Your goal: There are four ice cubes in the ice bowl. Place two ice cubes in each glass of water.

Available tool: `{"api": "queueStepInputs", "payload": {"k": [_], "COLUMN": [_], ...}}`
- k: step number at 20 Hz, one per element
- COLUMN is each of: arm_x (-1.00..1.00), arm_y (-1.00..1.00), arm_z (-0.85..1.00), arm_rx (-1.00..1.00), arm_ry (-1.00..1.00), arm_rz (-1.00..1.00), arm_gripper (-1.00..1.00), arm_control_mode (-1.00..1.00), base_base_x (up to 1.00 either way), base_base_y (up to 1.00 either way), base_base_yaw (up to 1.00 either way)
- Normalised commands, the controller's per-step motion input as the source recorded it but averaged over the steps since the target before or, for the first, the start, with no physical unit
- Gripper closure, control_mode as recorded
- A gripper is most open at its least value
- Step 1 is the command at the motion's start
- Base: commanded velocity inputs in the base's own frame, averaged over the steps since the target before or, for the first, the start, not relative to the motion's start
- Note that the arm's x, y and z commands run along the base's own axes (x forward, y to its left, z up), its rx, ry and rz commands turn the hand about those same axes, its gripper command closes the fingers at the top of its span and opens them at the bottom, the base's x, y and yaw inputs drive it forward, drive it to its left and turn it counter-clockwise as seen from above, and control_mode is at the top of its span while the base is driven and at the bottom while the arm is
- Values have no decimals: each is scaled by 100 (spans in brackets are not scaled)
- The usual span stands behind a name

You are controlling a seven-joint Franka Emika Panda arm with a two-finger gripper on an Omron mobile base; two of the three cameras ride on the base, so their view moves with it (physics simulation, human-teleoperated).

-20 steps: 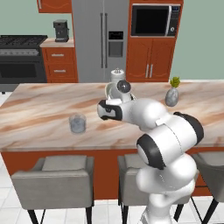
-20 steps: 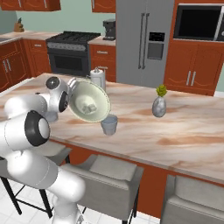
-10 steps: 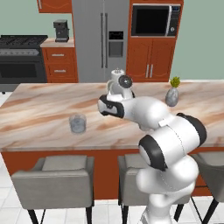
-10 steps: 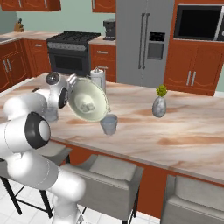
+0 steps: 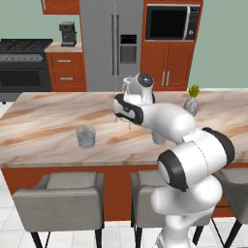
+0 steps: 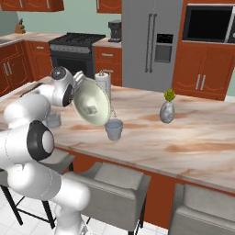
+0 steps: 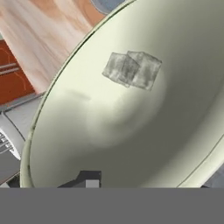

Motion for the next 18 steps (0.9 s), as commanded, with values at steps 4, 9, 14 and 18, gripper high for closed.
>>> {"api": "queueStepInputs", "payload": {"k": [4,9,14,18], "arm_x": [0,0,0,0], "arm_y": [-25,-27,-30,-31], "arm_z": [31,29,27,24], "arm_rx": [0,0,0,0], "arm_ry": [0,0,-1,-6], "arm_rz": [0,0,0,0], "arm_gripper": [100,100,100,100], "arm_control_mode": [-100,-100,-100,-100], "base_base_x": [0,0,0,0], "base_base_y": [0,0,0,0], "base_base_yaw": [0,0,0,0]}}
